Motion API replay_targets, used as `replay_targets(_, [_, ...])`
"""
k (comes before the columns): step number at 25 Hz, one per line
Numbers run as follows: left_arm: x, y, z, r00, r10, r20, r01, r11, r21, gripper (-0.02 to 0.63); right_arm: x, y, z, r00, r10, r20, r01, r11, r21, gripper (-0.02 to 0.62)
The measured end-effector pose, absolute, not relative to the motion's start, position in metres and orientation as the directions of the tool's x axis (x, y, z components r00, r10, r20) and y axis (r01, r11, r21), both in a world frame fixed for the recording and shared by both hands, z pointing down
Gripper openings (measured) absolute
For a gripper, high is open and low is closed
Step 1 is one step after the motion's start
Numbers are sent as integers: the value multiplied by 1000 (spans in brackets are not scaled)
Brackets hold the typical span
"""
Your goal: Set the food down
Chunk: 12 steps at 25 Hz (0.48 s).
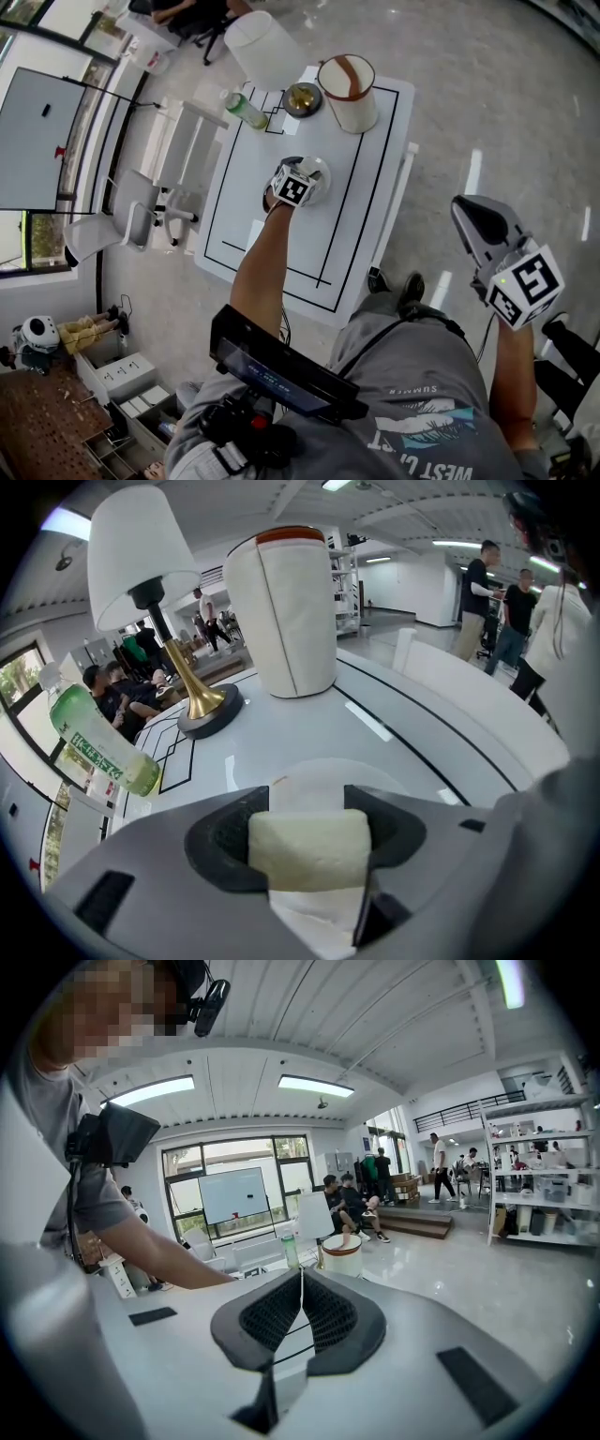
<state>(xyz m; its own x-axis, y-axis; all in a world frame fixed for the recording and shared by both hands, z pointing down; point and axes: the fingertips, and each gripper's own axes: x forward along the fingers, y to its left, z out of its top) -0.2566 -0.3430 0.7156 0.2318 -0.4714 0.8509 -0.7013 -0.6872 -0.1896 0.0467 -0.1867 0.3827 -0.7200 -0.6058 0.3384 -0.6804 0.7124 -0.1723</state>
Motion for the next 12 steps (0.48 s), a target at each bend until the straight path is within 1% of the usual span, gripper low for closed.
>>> replay_targets(12, [-257, -346, 719, 283, -494, 822, -742, -656, -139, 261, 44, -195, 392, -721, -597, 352, -680, 709, -189, 9])
